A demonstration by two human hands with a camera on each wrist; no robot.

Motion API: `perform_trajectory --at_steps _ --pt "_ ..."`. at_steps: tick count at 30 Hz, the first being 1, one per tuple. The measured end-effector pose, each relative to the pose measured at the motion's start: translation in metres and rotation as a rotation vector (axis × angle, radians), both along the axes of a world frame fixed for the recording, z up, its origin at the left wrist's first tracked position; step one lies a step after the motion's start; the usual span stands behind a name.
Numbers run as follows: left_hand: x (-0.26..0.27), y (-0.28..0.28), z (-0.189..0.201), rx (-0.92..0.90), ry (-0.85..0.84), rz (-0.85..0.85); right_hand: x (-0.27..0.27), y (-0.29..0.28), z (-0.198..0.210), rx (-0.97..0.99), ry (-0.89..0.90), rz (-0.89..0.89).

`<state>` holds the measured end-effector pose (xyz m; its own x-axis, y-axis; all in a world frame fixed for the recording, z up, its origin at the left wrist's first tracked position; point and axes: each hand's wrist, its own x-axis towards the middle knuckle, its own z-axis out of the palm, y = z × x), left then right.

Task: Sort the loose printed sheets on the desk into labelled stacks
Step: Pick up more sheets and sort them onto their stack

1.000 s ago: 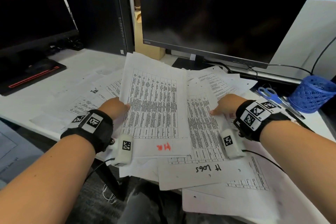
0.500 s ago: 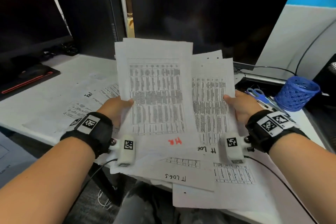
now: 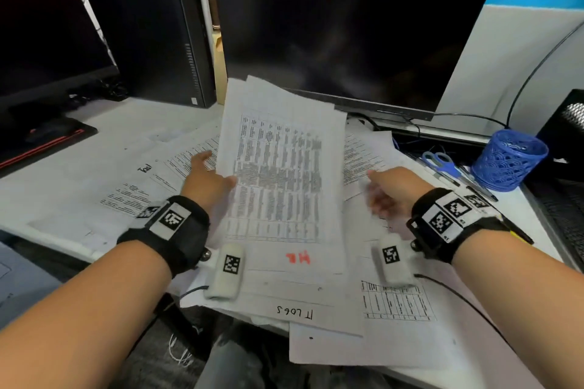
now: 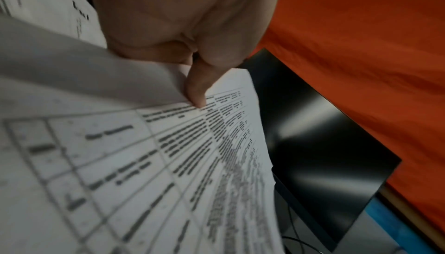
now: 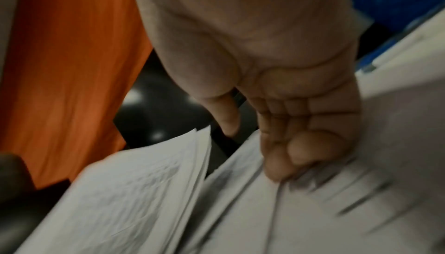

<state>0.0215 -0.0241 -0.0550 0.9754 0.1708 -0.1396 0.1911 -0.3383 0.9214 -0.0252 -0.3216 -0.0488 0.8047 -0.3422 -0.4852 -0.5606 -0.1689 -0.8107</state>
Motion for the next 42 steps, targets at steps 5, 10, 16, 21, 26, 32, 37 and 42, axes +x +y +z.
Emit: perform_trajectory --at_steps 5,10,16,21,26,32,37,42 --pt "0.012 0.041 -0.008 0.244 0.053 0.005 0.007 -0.029 -0.008 0.040 0.202 -0.089" --pt "0.030 0.058 -0.036 0.164 0.171 -0.117 0.018 -0.017 -0.012 0.108 0.088 -0.143" --pt "0.006 0.044 -0.012 0.234 0.159 -0.127 0.035 -0.003 -0.009 -0.528 -0.082 -0.054" --pt "0.007 0.048 -0.012 0.329 0.155 -0.086 0.029 -0.013 -0.002 -0.610 -0.096 -0.058" --pt "0.008 0.053 -0.012 0.318 0.145 -0.125 -0.002 -0.029 0.005 -0.376 -0.292 -0.137" --pt "-0.005 0.051 -0.005 0.528 0.133 -0.174 -0.044 -0.046 0.037 -0.414 -0.204 0.065" --pt "-0.016 0.050 0.002 0.428 0.090 -0.198 -0.050 -0.051 0.037 -0.495 -0.026 0.238" --pt "-0.018 0.056 0.010 0.517 0.193 -0.350 -0.019 -0.050 0.026 -0.499 -0.048 0.280"
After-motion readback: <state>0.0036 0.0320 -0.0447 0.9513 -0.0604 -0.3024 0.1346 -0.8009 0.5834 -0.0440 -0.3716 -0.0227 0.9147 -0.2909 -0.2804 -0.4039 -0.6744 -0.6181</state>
